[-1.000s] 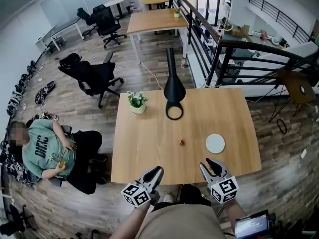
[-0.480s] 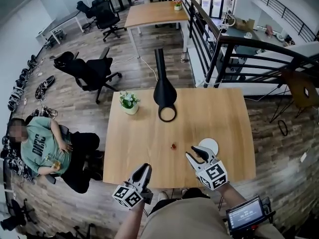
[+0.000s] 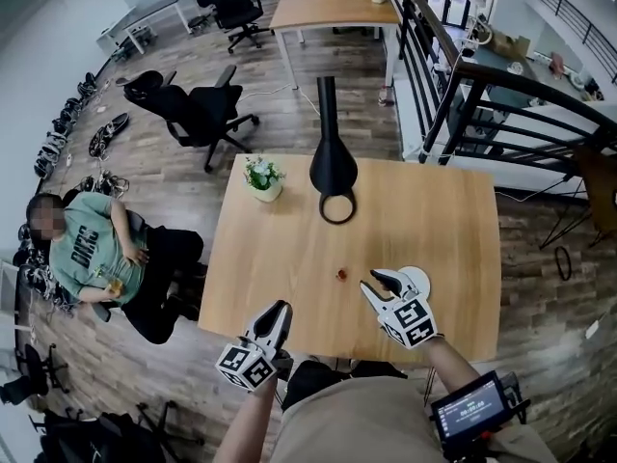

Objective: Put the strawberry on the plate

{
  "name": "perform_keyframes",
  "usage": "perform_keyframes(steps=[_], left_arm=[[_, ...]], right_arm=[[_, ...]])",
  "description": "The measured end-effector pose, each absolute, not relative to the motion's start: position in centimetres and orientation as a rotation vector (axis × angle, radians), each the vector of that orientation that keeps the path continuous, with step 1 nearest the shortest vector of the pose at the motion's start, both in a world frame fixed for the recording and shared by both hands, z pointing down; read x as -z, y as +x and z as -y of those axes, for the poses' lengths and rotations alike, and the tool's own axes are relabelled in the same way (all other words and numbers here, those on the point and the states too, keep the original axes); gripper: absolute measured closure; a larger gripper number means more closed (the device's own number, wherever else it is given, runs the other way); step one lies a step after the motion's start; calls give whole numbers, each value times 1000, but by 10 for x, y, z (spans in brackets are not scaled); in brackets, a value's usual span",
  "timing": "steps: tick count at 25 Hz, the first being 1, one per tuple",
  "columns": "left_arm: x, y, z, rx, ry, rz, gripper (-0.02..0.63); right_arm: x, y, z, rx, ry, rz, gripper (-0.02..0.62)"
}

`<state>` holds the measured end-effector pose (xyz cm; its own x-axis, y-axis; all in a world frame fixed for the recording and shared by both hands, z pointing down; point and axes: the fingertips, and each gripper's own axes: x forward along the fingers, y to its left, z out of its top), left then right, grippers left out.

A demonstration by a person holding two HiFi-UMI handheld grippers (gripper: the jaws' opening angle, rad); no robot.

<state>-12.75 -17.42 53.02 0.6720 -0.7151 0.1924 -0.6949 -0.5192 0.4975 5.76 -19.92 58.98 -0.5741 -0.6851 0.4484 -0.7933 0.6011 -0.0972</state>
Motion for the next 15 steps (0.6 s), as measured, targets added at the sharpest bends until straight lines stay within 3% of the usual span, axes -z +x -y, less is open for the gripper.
perform_keyframes(steps=[15], left_arm=[[-547,-108,190,-1,2344,1133,563]], right_arm=[[-684,56,220,-389,940,2341,474]])
